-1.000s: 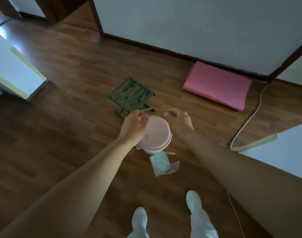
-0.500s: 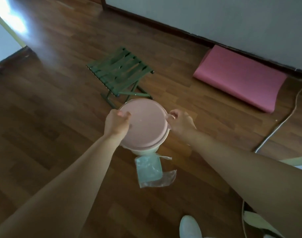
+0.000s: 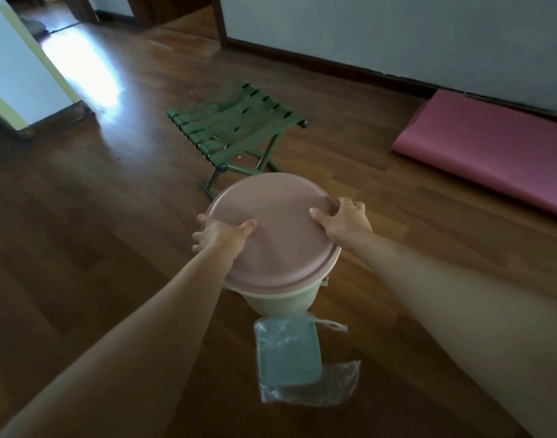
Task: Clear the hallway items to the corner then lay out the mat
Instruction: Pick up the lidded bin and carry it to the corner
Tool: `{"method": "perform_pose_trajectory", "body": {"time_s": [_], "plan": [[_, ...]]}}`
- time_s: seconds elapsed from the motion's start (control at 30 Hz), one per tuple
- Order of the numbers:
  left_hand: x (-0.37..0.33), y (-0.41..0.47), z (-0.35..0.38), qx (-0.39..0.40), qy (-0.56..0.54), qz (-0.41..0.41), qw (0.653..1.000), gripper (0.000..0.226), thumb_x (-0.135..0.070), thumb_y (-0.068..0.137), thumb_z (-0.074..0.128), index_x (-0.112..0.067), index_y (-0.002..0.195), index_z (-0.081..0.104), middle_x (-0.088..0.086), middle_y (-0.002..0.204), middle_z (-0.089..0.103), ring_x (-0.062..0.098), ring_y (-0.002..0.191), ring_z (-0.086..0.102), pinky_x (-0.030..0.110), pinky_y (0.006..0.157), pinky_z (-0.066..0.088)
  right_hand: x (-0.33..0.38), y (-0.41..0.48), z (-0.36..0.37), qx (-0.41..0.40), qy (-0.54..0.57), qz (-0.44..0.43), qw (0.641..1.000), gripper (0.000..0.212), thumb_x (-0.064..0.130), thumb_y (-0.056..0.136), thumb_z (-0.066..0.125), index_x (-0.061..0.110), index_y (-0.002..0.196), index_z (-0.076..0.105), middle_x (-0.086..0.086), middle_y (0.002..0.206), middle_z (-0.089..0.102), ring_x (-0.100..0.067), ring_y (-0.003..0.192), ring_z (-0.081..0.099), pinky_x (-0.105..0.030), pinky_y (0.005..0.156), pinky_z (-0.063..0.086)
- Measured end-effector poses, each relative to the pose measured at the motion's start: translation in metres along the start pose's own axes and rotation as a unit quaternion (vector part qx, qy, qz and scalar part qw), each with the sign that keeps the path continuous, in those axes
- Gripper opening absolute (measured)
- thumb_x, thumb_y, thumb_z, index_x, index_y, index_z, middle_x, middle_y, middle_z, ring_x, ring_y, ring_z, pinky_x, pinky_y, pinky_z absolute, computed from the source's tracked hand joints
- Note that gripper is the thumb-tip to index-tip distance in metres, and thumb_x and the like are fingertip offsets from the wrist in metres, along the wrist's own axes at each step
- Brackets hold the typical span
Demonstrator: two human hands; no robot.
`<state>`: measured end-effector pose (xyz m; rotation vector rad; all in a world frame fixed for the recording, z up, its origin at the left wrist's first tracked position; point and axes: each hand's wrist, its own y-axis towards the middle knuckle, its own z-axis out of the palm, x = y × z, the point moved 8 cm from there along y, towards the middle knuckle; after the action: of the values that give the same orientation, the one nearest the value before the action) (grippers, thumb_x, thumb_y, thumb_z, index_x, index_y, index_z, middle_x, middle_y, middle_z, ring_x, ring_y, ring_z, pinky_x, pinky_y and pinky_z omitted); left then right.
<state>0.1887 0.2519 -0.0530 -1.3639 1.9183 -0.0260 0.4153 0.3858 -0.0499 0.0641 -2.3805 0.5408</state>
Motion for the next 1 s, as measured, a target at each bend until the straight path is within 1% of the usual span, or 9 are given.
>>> {"method": "perform_pose_trajectory", "body": {"time_s": [0.1,0.2,0.4,0.53,0.6,0.67,0.8,0.9,1.0], "plan": [[0.002,0.000,-0.002,0.004,-0.022,-0.018,1.000,0.105,-0.059,0.058,0.078,-0.025,0.139,0.020,0.017,0.136,0.035,0.043,0.124,0.040,0.058,0.099,0.040,0.003,0.000,-0.002,-0.007,-0.017,0.009,1.000,0.069,0.060,0.083,0.055,0.014,0.133,0.042,-0.008,0.137,0.029,-0.035,0.123,0.039,-0.042,0.092,0.045],[0.001,-0.001,-0.008,0.003,-0.041,-0.024,0.999,0.107,-0.058,0.056,0.080,-0.026,0.140,0.022,0.016,0.136,0.036,0.042,0.123,0.040,0.058,0.099,0.039,0.014,-0.003,-0.010,-0.040,-0.038,-0.010,0.998,0.069,0.062,0.081,0.055,0.016,0.132,0.045,-0.007,0.134,0.030,-0.034,0.121,0.038,-0.038,0.083,0.040],[-0.009,-0.026,-0.053,0.008,-0.077,-0.032,0.996,0.107,-0.059,0.056,0.080,-0.024,0.140,0.023,0.015,0.138,0.036,0.041,0.124,0.041,0.059,0.099,0.040,0.057,-0.037,-0.044,-0.065,-0.044,-0.040,0.996,0.068,0.063,0.080,0.056,0.019,0.131,0.046,-0.005,0.133,0.031,-0.032,0.120,0.038,-0.041,0.088,0.043],[-0.029,-0.056,-0.122,0.006,-0.080,-0.038,0.996,0.112,-0.061,0.055,0.079,-0.025,0.143,0.020,0.015,0.140,0.036,0.042,0.125,0.040,0.059,0.099,0.040,0.114,-0.081,-0.078,-0.067,-0.054,-0.051,0.995,0.068,0.064,0.080,0.055,0.020,0.131,0.045,-0.005,0.132,0.031,-0.031,0.118,0.038,-0.041,0.086,0.043],[-0.042,-0.077,-0.172,0.002,-0.086,-0.041,0.995,0.113,-0.061,0.055,0.079,-0.025,0.144,0.019,0.015,0.141,0.035,0.041,0.126,0.040,0.058,0.101,0.039,0.156,-0.109,-0.100,-0.064,-0.055,-0.063,0.994,0.068,0.064,0.080,0.055,0.021,0.131,0.045,-0.005,0.131,0.031,-0.030,0.118,0.038,-0.041,0.086,0.044],[-0.049,-0.093,-0.205,-0.004,-0.091,-0.044,0.995,0.115,-0.061,0.055,0.079,-0.024,0.145,0.018,0.015,0.142,0.034,0.041,0.128,0.038,0.057,0.102,0.037,0.183,-0.130,-0.113,-0.060,-0.054,-0.069,0.994,0.067,0.064,0.080,0.055,0.021,0.131,0.046,-0.004,0.130,0.031,-0.029,0.119,0.038,-0.042,0.087,0.044],[-0.064,-0.135,-0.300,-0.021,-0.095,-0.059,0.994,0.118,-0.062,0.055,0.077,-0.022,0.146,0.015,0.018,0.141,0.034,0.042,0.126,0.039,0.055,0.102,0.038,0.259,-0.188,-0.144,-0.039,-0.058,-0.088,0.994,0.068,0.064,0.079,0.055,0.022,0.132,0.045,-0.003,0.132,0.031,-0.029,0.119,0.038,-0.045,0.091,0.045],[-0.070,-0.170,-0.378,-0.040,-0.100,-0.071,0.992,0.117,-0.064,0.053,0.077,-0.020,0.145,0.018,0.018,0.138,0.037,0.041,0.123,0.044,0.053,0.100,0.040,0.321,-0.235,-0.166,-0.024,-0.062,-0.107,0.992,0.070,0.065,0.078,0.056,0.022,0.133,0.044,-0.004,0.134,0.030,-0.030,0.120,0.037,-0.046,0.094,0.044],[-0.072,-0.202,-0.446,-0.060,-0.119,-0.084,0.988,0.111,-0.061,0.054,0.078,-0.018,0.141,0.024,0.018,0.136,0.039,0.040,0.121,0.045,0.051,0.100,0.041,0.375,-0.279,-0.179,-0.009,-0.066,-0.128,0.990,0.070,0.065,0.078,0.055,0.021,0.130,0.045,-0.004,0.132,0.031,-0.030,0.120,0.038,-0.046,0.091,0.044]]}}
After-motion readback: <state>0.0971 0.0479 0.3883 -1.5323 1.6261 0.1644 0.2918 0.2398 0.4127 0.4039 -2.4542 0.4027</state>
